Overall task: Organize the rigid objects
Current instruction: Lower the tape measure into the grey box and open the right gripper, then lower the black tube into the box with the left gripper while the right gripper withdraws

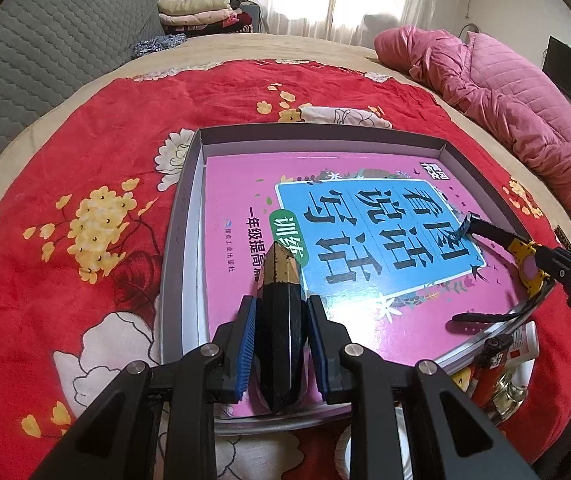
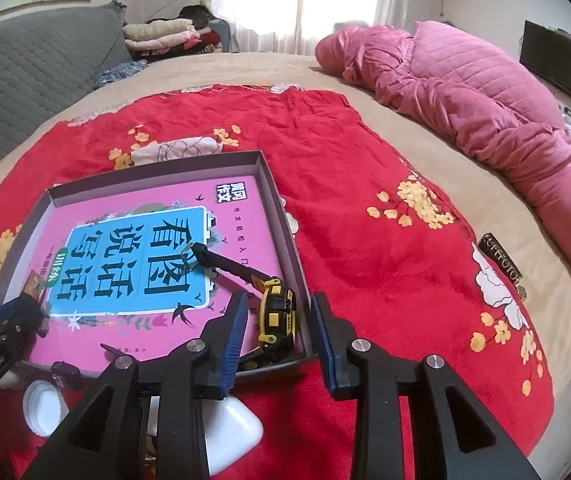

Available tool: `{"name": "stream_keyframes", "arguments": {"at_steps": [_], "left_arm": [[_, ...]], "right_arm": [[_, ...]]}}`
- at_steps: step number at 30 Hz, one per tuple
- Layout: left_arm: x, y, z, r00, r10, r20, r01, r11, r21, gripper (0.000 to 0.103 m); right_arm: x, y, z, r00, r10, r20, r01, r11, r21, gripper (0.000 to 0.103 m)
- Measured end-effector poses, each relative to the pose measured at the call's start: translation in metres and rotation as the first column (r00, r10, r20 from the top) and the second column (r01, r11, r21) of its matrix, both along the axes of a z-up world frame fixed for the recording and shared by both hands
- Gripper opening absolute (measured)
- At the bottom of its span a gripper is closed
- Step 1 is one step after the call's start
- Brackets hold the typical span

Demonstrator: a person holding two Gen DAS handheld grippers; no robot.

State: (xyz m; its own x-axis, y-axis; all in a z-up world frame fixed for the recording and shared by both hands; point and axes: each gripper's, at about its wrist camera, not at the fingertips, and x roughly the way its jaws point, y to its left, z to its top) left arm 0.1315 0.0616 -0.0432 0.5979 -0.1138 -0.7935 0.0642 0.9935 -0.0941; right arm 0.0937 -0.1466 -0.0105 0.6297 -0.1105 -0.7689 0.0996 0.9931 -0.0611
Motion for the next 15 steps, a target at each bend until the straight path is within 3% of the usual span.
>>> {"name": "stream_keyframes", "arguments": {"at_steps": [11,15], "left_arm": [[0.0004,0.0025,-0.0002,1.0,0.016,-0.005,-0.016,1.0,0.008,0.026],[0.0011,0.0051,0.0006,1.0,0.018,-0.004,-0.018,1.0,-0.003,0.026]], "right_arm": [[-0.0011,-0.0034,0.0003,1.0,-0.019,-0.004,0.019,1.0,0.008,0.035],[-0.0021,-0.005,0.0013,1.0,-0.024,-0.001,0.024,1.0,0.016,0.044]]}}
